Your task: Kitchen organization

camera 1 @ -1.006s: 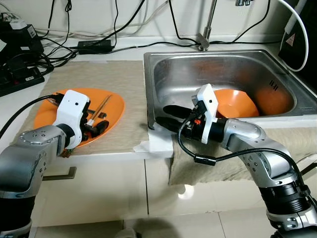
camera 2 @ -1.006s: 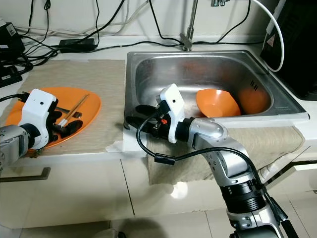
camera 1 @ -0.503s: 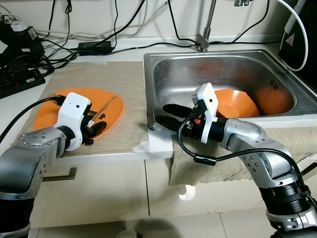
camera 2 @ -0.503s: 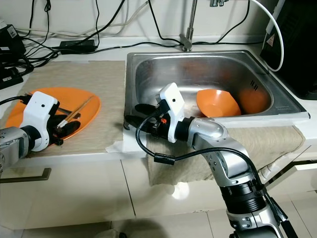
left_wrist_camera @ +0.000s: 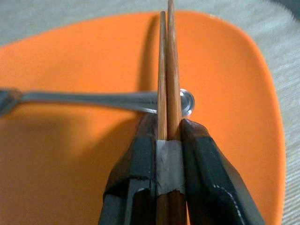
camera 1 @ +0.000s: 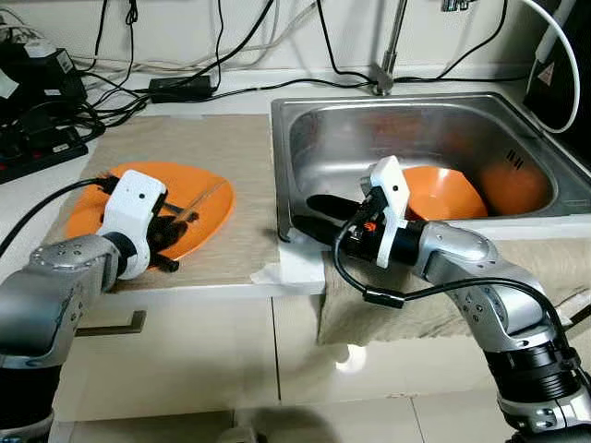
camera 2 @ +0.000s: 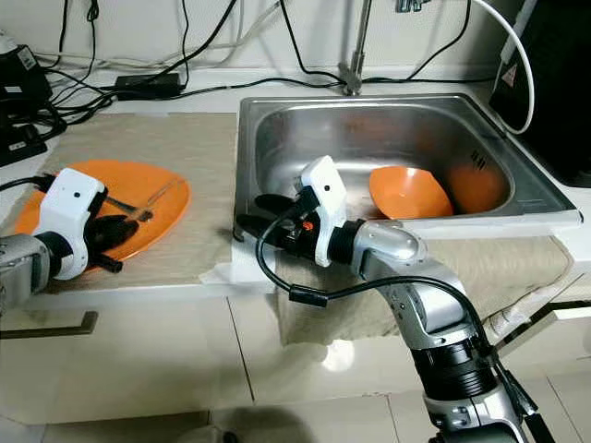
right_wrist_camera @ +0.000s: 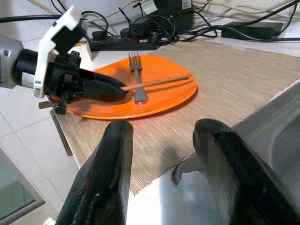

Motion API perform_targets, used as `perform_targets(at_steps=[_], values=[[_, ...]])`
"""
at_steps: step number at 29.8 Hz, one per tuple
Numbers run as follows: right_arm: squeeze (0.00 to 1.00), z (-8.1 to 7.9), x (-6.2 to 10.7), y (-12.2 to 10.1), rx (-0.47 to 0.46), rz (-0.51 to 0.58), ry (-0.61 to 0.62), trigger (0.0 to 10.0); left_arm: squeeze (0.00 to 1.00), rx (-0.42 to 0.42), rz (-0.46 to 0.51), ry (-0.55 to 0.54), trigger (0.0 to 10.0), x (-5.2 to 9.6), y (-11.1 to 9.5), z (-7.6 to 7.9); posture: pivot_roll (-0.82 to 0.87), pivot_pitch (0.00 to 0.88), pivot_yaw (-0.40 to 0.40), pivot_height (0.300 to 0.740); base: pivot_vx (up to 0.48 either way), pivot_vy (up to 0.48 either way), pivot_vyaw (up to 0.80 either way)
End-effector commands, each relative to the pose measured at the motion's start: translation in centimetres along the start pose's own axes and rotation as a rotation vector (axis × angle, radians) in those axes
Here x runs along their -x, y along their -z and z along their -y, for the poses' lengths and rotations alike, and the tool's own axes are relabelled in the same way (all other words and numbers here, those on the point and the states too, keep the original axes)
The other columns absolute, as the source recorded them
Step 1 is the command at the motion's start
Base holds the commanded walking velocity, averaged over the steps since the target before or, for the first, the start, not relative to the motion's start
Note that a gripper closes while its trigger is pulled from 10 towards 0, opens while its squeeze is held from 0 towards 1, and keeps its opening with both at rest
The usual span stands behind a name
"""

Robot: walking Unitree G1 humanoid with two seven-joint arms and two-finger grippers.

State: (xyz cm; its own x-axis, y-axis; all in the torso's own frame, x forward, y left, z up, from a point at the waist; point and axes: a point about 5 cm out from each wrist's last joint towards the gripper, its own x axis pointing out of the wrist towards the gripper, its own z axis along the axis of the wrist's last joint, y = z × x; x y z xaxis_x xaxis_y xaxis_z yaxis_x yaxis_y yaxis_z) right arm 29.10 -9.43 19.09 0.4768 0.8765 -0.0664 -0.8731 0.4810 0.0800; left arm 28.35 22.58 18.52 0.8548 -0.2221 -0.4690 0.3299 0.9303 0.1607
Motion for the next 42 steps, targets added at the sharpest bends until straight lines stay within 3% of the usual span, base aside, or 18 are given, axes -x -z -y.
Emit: perform_targets(at_steps=[1, 20, 37, 42], values=[[0.0, 0.2, 0.3, 0.0, -0.016, 0.004, 0.021, 10.0, 0.0, 0.005, 0.014, -0.019, 0.0, 0.1, -0.5, -0.3, 0.12, 0.018, 0.045, 0.74, 0.0, 0.0, 0.0], [0.0, 0.5, 0.4, -0.2, -0.01, 0.011, 0.046, 10.0, 0.0, 0.015, 0.108, -0.043, 0.0, 0.0, -3.0, -0.6, 0.11, 0.016, 0.046, 0.74, 0.0, 0.0, 0.0], [0.0, 2.2, 0.7, -1.6, 0.003, 0.098, 0.194, 10.0, 0.0, 0.034, 0.249, 0.056, 0.0, -1.2, -6.0, 1.3, 0.09, 0.015, 0.057, 0.74, 0.0, 0.0, 0.0], [0.0, 2.4, 0.8, -1.6, 0.008, 0.098, 0.209, 10.0, 0.0, 0.031, 0.292, 0.11, 0.0, -1.6, -6.7, 2.7, 0.08, 0.016, 0.058, 0.74, 0.0, 0.0, 0.0]])
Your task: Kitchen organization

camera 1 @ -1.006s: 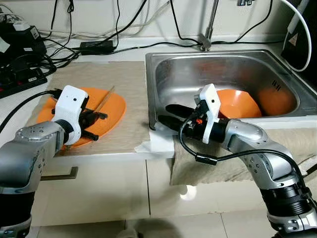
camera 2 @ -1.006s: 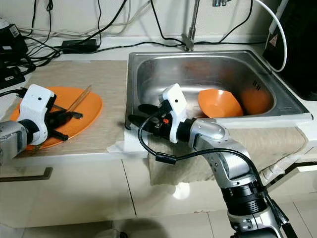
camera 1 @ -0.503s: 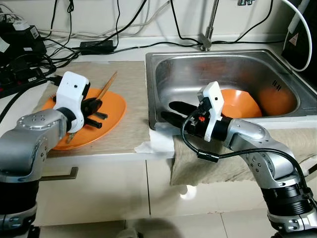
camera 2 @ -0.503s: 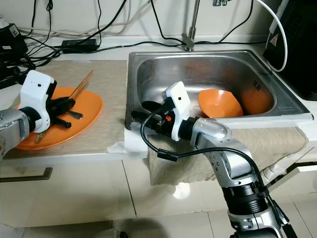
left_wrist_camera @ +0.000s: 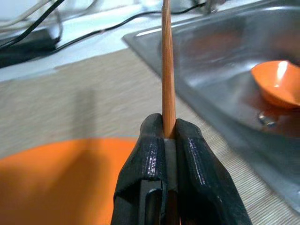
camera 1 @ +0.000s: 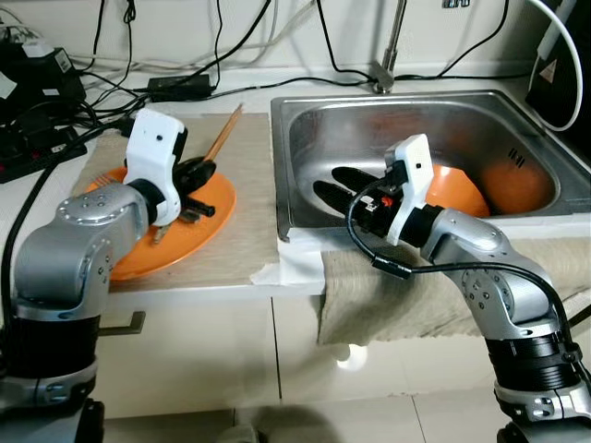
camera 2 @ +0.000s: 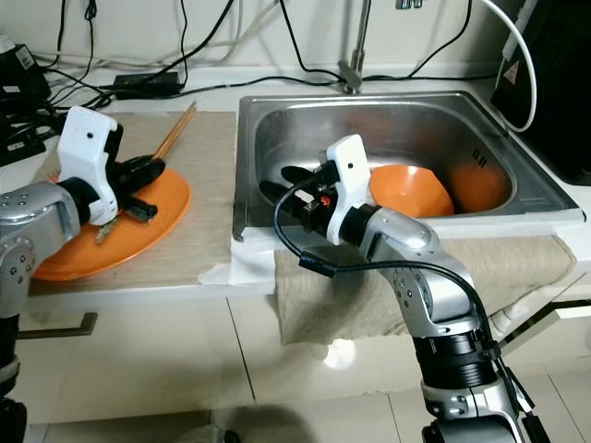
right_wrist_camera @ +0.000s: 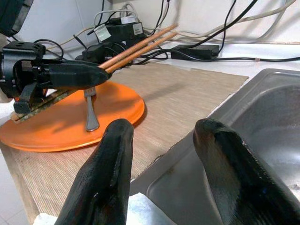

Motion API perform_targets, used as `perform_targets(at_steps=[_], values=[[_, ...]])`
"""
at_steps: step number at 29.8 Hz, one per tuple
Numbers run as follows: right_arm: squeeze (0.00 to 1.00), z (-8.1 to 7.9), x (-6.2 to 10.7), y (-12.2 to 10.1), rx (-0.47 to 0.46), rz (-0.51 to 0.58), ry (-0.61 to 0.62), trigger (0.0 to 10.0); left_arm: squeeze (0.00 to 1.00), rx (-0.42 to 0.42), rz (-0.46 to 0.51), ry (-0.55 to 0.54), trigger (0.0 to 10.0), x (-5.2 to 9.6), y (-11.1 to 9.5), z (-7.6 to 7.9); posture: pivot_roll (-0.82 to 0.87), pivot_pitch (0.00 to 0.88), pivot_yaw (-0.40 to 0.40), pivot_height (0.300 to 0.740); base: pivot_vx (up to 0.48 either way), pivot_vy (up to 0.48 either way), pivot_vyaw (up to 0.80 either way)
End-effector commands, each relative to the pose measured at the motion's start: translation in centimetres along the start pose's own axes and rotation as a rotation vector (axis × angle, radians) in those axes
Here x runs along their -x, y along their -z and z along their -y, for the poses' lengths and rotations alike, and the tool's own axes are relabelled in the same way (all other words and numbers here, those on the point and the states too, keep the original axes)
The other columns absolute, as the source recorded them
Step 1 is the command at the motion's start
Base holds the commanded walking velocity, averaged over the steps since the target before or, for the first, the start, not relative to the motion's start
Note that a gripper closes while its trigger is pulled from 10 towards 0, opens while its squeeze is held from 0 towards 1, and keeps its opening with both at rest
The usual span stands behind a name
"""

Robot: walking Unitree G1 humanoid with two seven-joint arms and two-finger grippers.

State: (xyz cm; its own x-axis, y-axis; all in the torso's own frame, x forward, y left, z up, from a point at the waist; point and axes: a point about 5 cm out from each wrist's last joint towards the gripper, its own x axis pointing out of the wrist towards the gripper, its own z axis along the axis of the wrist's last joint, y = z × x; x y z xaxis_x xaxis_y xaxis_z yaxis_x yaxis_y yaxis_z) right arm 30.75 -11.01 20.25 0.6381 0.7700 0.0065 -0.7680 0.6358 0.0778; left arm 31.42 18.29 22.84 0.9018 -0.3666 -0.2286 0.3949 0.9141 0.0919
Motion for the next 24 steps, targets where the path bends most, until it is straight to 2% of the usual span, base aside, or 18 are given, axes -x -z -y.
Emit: perform_targets(at_steps=[1, 9, 12, 13, 15, 16, 24], values=[[0.0, 0.4, 0.0, -0.3, 0.012, 0.011, 0.022, 10.0, 0.0, -0.006, 0.024, 0.033, 0.0, -0.3, -0.4, 0.7, 0.08, 0.016, 0.056, 0.74, 0.0, 0.0, 0.0], [0.0, 0.6, -0.2, -0.3, 0.024, 0.012, 0.032, 10.0, 0.0, 0.022, 0.069, 0.102, 0.0, -1.8, -0.8, 3.0, 0.08, 0.015, 0.056, 0.74, 0.0, 0.0, 0.0], [0.0, 0.6, -0.2, -0.3, 0.03, 0.016, 0.046, 10.0, 0.0, 0.022, 0.082, 0.104, 0.0, -2.2, -0.9, 3.3, 0.07, 0.016, 0.059, 0.74, 0.0, 0.0, 0.0], [0.06, 0.7, -0.2, -0.3, 0.032, 0.016, 0.054, 10.0, 0.0, 0.022, 0.082, 0.105, 0.0, -2.2, -0.9, 3.3, 0.07, 0.016, 0.059, 0.74, 0.0, 0.0, 0.0], [0.06, 0.7, -0.2, -0.3, 0.033, 0.017, 0.058, 10.0, 0.0, 0.022, 0.081, 0.105, 0.0, -2.2, -0.9, 3.3, 0.07, 0.016, 0.059, 0.74, 0.0, 0.0, 0.0], [1.0, 0.7, -0.2, -0.3, 0.032, 0.016, 0.06, 10.0, 0.0, 0.022, 0.081, 0.105, 0.0, -2.3, -0.9, 3.3, 0.07, 0.018, 0.061, 0.74, 0.0, 0.0, 0.0], [1.0, 0.8, -0.3, 0.0, 0.041, -0.002, 0.065, 10.0, 0.0, 0.024, 0.082, 0.103, 0.0, -2.4, -0.8, 3.3, 0.07, 0.017, 0.058, 0.74, 0.0, 0.0, 0.0]])
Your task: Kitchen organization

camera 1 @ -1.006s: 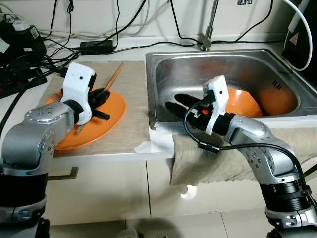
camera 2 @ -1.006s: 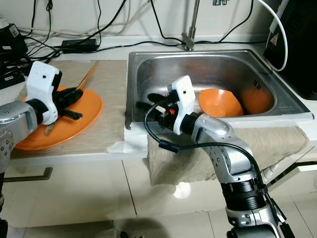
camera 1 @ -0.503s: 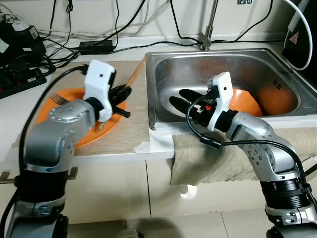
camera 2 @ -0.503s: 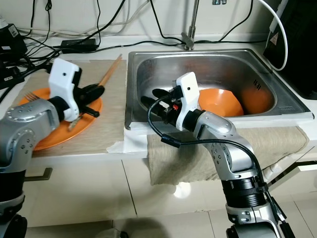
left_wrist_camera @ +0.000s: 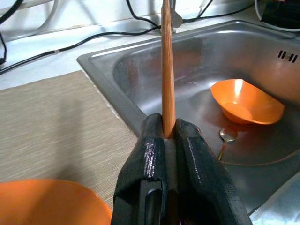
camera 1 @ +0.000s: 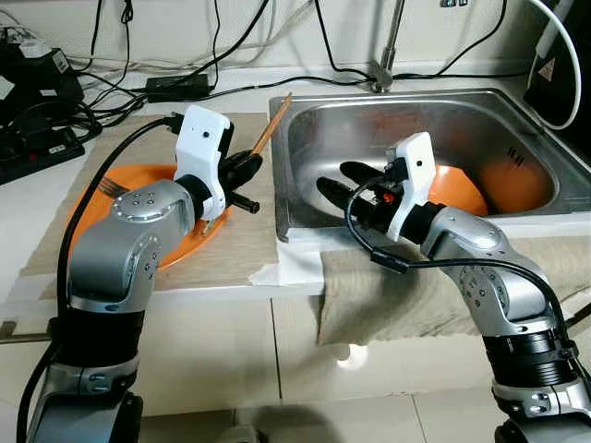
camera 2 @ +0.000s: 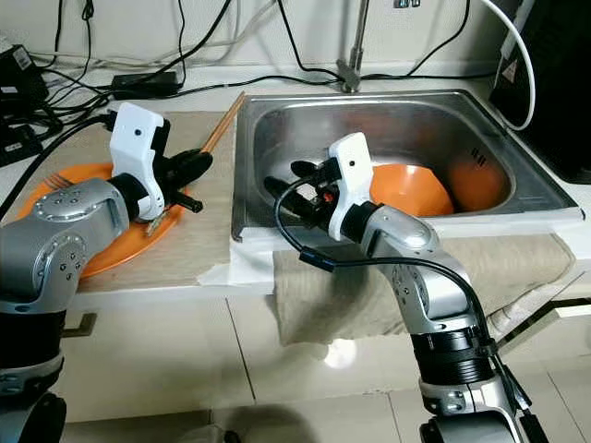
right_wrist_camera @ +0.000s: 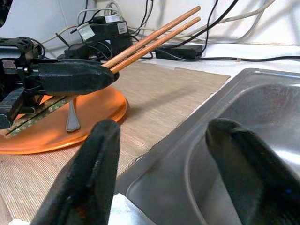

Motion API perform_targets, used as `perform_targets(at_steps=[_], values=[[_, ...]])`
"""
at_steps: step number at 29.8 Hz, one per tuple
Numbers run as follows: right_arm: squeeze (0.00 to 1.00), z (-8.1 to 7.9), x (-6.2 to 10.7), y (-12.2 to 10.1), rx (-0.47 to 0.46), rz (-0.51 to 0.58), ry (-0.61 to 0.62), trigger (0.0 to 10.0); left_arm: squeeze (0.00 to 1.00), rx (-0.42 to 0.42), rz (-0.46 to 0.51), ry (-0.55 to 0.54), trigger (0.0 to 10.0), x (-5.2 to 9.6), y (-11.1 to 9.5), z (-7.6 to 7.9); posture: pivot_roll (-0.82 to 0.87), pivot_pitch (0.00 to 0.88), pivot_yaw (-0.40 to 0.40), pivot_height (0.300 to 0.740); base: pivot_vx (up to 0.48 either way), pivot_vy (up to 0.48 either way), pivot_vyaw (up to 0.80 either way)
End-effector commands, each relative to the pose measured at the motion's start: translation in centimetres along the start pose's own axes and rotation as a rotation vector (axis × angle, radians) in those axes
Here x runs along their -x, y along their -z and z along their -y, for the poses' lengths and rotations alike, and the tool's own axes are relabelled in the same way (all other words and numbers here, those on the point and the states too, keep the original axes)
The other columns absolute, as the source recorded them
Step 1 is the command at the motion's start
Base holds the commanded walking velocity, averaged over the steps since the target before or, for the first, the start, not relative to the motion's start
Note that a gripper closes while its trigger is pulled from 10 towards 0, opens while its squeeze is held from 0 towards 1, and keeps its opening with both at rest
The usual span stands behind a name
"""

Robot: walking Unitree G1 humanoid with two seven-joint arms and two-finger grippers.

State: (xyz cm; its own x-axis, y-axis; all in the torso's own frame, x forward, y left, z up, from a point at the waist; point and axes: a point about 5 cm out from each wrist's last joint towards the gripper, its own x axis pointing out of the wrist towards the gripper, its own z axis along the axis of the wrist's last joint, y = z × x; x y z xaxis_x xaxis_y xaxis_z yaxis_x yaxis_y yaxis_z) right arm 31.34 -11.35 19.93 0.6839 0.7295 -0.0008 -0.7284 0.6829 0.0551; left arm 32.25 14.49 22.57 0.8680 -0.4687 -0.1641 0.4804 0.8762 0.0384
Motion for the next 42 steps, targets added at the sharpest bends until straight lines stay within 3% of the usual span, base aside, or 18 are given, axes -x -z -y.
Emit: perform_targets(at_steps=[1, 23, 24, 25, 42], values=[[1.0, 0.1, -0.2, -0.2, 0.018, 0.001, 0.003, 10.0, 0.0, -0.01, 0.01, 0.003, 0.0, -0.2, -0.2, 0.1, 0.07, 0.017, 0.058, 0.74, 0.0, 0.0, 0.0], [1.0, 1.0, -1.2, -0.6, 0.016, 0.021, 0.055, 10.0, 0.0, 0.005, 0.062, 0.148, 0.0, 0.0, -1.0, 2.8, 0.08, 0.005, 0.056, 0.74, 0.0, 0.0, 0.0], [0.55, 1.1, -1.3, -0.7, 0.016, 0.024, 0.06, 10.0, 0.0, 0.005, 0.062, 0.15, 0.0, 0.0, -1.0, 2.9, 0.08, 0.003, 0.054, 0.74, 0.0, 0.0, 0.0], [0.0, 1.1, -1.3, -0.7, 0.018, 0.025, 0.062, 10.0, 0.0, 0.005, 0.062, 0.151, 0.0, 0.0, -0.9, 2.9, 0.08, 0.003, 0.054, 0.74, 0.0, 0.0, 0.0], [0.0, 1.4, -2.1, -0.9, -0.035, 0.051, 0.102, 10.0, 0.0, 0.009, 0.061, 0.16, 0.0, 0.1, -0.8, 3.2, 0.08, 0.005, 0.05, 0.74, 0.0, 0.0, 0.0]])
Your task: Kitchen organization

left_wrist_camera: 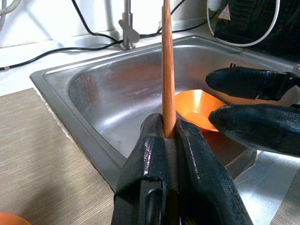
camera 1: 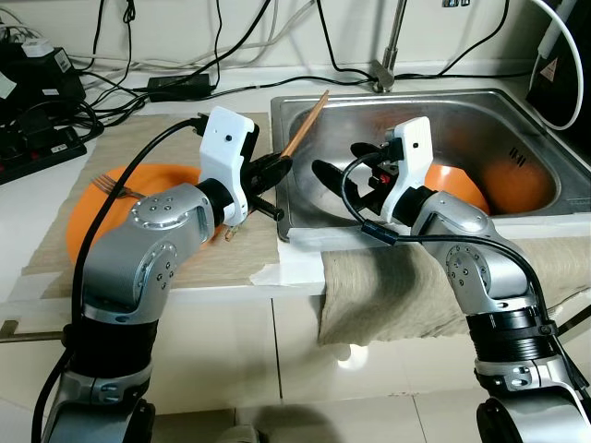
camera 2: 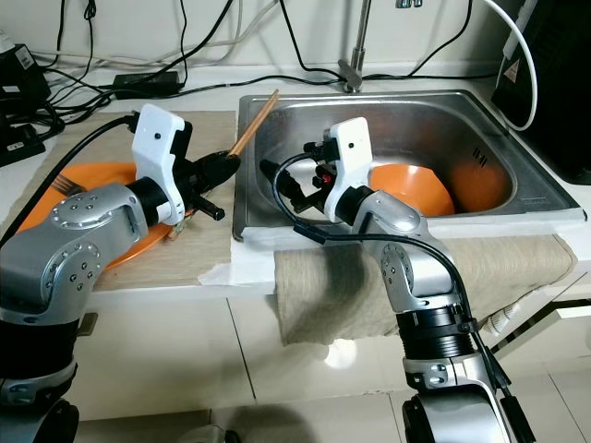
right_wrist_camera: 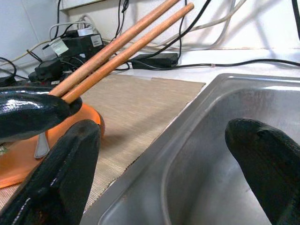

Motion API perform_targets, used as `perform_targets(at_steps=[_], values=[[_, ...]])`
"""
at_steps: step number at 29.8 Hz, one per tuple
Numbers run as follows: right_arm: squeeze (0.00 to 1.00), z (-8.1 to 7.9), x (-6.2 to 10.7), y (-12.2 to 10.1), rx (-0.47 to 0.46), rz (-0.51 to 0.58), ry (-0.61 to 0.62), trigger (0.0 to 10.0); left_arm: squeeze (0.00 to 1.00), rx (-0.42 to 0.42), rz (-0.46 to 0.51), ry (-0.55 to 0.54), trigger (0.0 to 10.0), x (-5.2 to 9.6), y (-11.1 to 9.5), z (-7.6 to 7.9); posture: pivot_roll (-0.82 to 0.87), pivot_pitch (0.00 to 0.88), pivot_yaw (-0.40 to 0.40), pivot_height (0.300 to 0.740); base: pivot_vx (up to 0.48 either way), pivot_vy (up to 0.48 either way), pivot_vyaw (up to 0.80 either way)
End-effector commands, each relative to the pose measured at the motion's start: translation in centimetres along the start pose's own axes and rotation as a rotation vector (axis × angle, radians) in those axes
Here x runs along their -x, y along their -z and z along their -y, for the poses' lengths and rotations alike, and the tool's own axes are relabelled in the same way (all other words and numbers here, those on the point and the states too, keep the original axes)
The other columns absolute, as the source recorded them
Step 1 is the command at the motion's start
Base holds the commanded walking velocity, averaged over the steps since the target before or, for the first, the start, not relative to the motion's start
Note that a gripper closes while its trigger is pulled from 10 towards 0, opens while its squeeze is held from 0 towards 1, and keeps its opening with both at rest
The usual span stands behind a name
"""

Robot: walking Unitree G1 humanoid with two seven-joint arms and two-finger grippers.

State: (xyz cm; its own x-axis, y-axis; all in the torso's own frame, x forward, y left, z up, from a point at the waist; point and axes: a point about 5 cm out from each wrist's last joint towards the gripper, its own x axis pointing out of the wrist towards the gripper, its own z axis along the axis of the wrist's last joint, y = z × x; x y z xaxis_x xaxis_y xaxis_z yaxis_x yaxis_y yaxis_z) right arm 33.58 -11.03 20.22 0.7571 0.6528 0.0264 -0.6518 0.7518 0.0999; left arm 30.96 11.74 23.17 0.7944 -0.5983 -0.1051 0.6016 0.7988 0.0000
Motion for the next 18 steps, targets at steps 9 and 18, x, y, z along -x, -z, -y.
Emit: perform_targets(at_steps=[9, 18], values=[[0.0, 0.6, -0.5, -0.6, 0.056, 0.0, 0.031, 10.0, 0.0, -0.012, -0.006, 0.016, 0.0, 0.2, 0.1, 0.4, 0.08, 0.009, 0.049, 0.74, 0.0, 0.0, 0.0], [0.0, 1.0, -0.8, -0.6, -0.042, 0.018, 0.093, 10.0, 0.0, -0.002, -0.001, 0.028, 0.0, 0.2, 0.2, 0.8, 0.09, 0.012, 0.044, 0.74, 0.0, 0.0, 0.0]])
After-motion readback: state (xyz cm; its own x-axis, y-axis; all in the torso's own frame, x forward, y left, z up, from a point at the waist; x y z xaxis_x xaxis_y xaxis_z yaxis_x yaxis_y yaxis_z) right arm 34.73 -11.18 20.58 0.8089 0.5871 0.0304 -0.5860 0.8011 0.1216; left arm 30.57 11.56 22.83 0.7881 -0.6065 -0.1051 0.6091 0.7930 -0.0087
